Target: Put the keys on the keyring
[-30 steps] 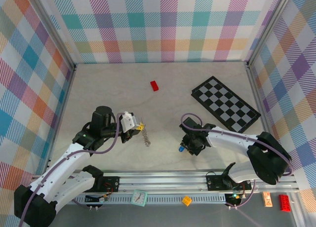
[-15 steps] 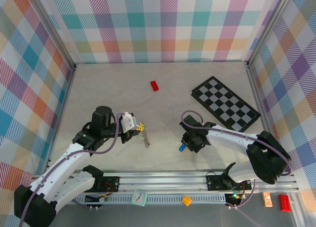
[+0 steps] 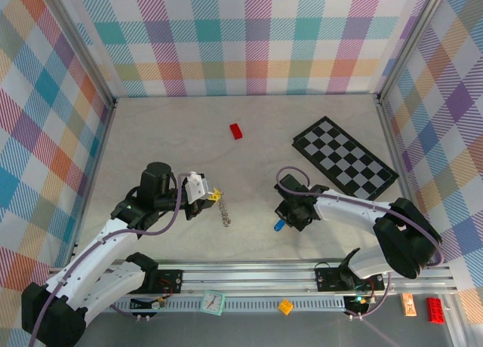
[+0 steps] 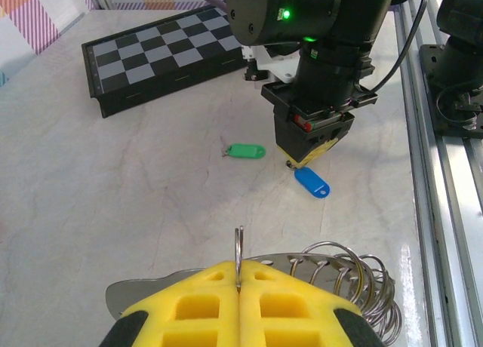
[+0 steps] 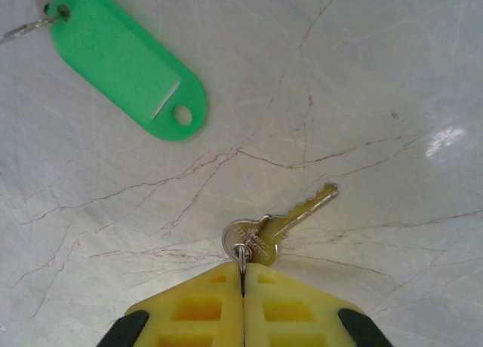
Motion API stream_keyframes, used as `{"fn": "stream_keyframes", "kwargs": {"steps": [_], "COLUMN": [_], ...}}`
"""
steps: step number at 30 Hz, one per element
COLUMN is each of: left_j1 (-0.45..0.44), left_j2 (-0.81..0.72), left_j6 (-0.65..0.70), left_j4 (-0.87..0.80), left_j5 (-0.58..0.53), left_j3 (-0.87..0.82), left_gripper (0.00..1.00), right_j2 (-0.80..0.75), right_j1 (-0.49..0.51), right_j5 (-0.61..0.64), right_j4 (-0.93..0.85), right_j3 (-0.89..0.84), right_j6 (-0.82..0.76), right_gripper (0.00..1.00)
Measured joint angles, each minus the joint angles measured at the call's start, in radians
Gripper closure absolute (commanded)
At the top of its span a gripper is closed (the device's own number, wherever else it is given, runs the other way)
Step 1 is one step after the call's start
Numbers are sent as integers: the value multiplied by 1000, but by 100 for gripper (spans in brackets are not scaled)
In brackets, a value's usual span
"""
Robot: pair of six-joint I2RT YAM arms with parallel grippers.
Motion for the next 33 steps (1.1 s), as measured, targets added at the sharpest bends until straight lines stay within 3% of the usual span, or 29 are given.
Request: {"fn": "stream_keyframes", "kwargs": {"steps": [5, 10, 20, 33], "left_j1": [0, 0, 0, 0], "left_j2": [0, 2, 7, 16], "left_j6": [0, 0, 0, -4], "left_j4": [-14, -18, -17, -16], "left_j5": [3, 3, 3, 3], "left_j3": [0, 0, 0, 0], "left_gripper": [100, 100, 100, 100], "right_j2": [-11, -54, -143, -147], "right_j1": [0, 0, 0, 3], "right_j5": [11, -10, -230, -463], "right_j4": [-7, 15, 119, 158], "right_j3": [15, 44, 60, 77], "right_j6": [-74, -313, -798, -1004], "right_gripper": [100, 100, 100, 100]}}
